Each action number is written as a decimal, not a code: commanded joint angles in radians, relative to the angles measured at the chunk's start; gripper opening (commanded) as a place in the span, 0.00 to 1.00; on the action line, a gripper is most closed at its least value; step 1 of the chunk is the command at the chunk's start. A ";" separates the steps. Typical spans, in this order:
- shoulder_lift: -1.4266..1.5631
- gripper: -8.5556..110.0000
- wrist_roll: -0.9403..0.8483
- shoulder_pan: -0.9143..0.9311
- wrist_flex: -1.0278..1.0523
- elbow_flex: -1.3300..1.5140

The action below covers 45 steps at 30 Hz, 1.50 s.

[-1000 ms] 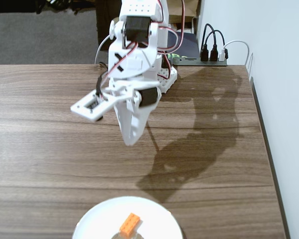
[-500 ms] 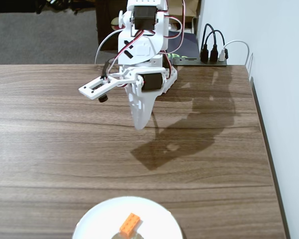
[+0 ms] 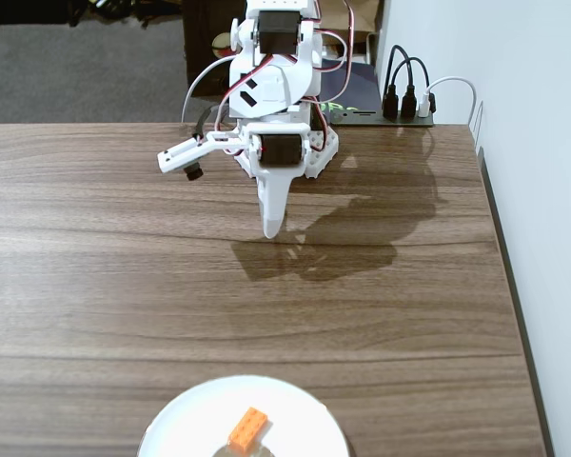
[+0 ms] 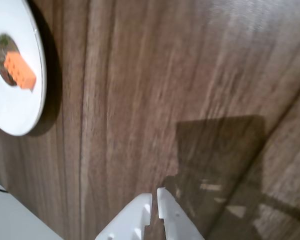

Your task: Grasp a lego block and put it on the plate.

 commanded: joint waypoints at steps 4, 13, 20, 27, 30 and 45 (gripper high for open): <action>0.107 0.08 0.064 0.006 0.041 0.048; 0.259 0.08 0.123 -0.002 0.133 0.110; 0.348 0.08 0.133 0.000 0.178 0.127; 0.448 0.08 0.138 0.000 0.230 0.143; 0.463 0.08 0.138 0.000 0.238 0.146; 0.463 0.08 0.135 -0.003 0.238 0.146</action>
